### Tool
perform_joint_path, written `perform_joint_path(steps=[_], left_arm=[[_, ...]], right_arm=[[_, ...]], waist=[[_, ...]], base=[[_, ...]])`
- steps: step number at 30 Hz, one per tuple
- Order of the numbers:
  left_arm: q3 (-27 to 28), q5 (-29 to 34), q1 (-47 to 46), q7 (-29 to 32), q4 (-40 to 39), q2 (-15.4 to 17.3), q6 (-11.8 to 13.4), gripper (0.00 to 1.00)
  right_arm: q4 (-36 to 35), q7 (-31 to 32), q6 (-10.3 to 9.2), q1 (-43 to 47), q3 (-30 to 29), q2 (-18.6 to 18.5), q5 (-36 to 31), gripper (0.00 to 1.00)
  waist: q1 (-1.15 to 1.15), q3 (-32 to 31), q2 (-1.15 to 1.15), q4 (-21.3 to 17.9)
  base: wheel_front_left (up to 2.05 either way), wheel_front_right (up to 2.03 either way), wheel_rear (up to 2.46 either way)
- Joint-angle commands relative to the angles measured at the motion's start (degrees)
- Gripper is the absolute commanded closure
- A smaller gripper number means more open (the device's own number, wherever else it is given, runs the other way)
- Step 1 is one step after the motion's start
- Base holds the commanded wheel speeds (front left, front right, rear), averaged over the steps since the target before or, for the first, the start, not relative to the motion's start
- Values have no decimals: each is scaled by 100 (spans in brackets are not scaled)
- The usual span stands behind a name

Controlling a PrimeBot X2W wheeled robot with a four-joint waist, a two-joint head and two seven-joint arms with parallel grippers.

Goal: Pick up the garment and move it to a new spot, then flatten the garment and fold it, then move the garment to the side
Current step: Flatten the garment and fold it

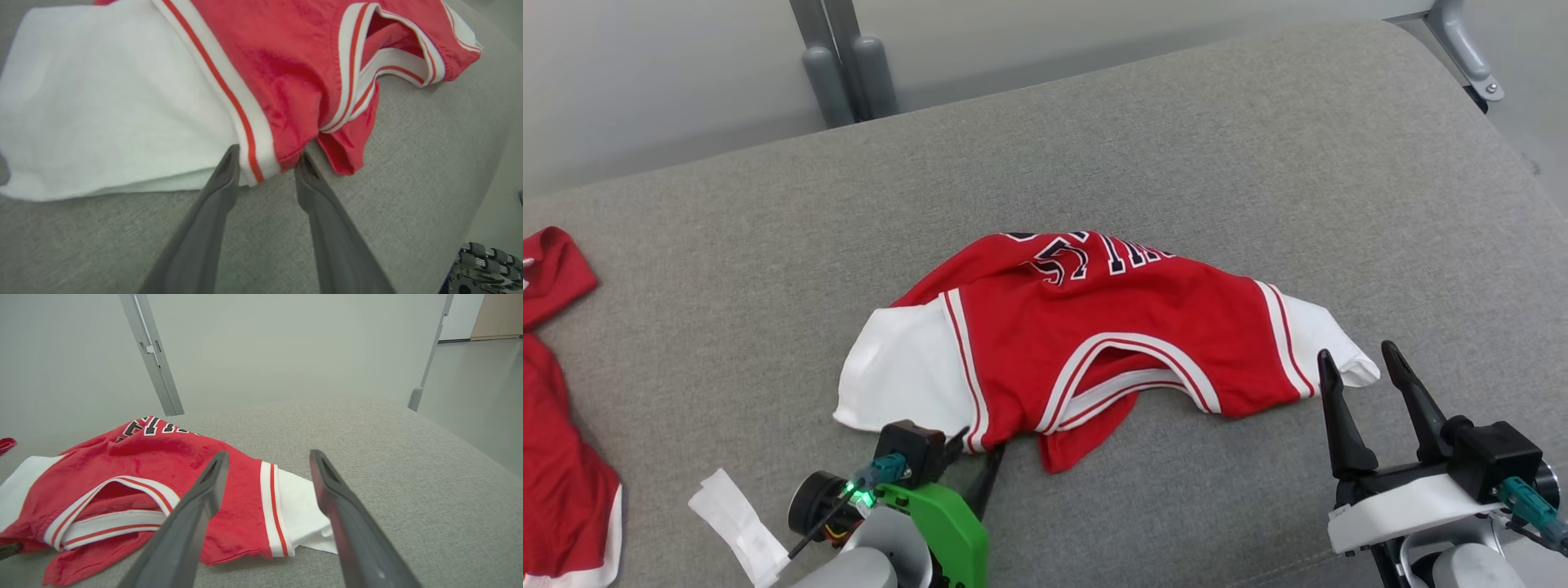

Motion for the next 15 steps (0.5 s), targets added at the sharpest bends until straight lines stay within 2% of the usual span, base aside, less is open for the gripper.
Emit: perform_joint_path(steps=[1, 3, 5, 9, 12, 15], left_arm=[[25, -3, -61, -40, 61, 21, -39, 100], [86, -85, -59, -78, 101, 53, -101, 100], [210, -96, -110, -171, 14, 147, -1, 100], [516, -106, -321, -223, -886, 374, 229, 100], [664, 25, -693, 46, -1723, 682, 363, 100], [788, 187, -1395, 499, -2138, 850, 389, 100]], right_arm=[[11, -18, 1, -56, -9, 6, 27, 0], [8, -18, 1, -33, -21, 16, 34, 0], [4, -18, 1, 1, -30, 31, 33, 0], [-15, -18, 1, 93, -77, 40, 39, 0], [-38, -18, 1, 126, -90, 65, 50, 0], [-52, -18, 1, -21, 13, 124, 77, 0]], waist=[[0, -4, 0, -47], [0, -19, 0, -90], [0, -35, 0, -143], [0, -48, 0, -217], [0, 7, 0, -262], [0, 221, 0, -364]], base=[[0, 0, 0], [0, 0, 0], [0, 0, 0], [0, 0, 0], [0, 0, 0], [0, 0, 0]])
